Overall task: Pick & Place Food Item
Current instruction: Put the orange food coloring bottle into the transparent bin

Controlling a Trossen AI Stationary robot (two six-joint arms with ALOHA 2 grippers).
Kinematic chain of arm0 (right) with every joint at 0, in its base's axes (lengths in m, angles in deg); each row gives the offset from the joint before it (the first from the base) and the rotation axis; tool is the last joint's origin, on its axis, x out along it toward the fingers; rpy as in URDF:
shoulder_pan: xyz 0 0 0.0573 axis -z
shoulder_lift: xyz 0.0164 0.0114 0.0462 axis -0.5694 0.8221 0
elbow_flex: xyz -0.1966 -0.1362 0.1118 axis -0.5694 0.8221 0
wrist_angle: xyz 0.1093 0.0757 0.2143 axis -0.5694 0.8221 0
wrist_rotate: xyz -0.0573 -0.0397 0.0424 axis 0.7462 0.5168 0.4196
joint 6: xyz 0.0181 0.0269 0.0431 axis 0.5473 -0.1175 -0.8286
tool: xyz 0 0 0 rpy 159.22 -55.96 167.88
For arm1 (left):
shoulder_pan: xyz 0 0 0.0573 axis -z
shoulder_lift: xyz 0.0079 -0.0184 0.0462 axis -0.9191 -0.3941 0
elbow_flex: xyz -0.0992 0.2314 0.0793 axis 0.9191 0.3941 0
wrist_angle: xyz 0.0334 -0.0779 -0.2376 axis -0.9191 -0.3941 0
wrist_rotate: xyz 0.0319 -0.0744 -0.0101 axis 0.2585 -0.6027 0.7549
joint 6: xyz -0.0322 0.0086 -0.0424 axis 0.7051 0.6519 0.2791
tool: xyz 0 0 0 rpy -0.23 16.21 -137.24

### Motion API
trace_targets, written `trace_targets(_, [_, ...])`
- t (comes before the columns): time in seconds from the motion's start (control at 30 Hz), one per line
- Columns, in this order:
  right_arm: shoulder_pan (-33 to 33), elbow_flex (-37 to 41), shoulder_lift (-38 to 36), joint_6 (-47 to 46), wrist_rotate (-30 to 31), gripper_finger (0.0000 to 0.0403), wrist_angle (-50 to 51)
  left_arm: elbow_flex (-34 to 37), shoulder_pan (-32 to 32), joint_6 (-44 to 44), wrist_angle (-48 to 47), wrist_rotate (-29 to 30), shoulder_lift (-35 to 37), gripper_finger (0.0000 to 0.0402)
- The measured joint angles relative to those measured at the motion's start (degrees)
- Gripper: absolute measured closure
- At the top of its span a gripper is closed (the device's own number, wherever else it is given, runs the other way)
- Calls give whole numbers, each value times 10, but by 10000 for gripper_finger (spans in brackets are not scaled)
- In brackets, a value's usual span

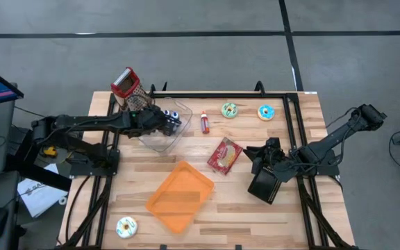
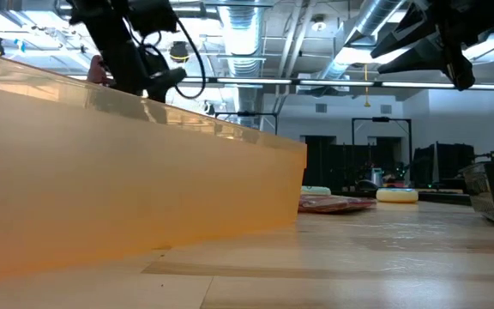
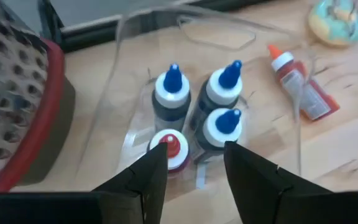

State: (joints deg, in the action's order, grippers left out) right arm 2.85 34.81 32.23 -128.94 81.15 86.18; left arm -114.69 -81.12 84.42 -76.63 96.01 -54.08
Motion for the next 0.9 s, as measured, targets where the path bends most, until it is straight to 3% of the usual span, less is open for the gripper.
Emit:
trace_targets(0.4, [3, 0, 0, 7, 0, 288, 0, 0, 13, -24, -12, -6, 81, 252])
trace_targets(0.67, [21, -2, 0, 41, -10, 288, -43, 1, 103, -208, 135, -56, 123, 253])
trace_targets(0.9, [103, -24, 1, 107, -68, 291, -42, 0, 194, -295, 254, -37, 154, 253])
